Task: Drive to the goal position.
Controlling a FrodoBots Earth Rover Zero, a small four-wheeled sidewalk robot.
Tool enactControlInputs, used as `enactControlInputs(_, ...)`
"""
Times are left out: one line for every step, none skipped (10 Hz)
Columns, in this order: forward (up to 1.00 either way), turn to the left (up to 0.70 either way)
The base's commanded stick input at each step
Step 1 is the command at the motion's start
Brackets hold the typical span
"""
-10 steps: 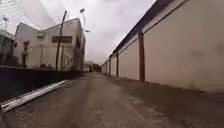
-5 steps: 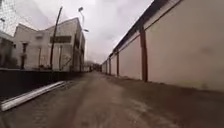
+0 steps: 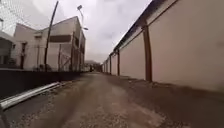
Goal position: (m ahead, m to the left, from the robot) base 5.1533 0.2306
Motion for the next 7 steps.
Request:
enactControlInputs(0.85, 0.00)
enactControlInputs(0.85, 0.00)
enactControlInputs(0.85, 0.00)
enactControlInputs(0.85, 0.01)
enactControlInputs(0.85, 0.11)
enactControlInputs(0.85, 0.21)
enactControlInputs(0.85, 0.31)
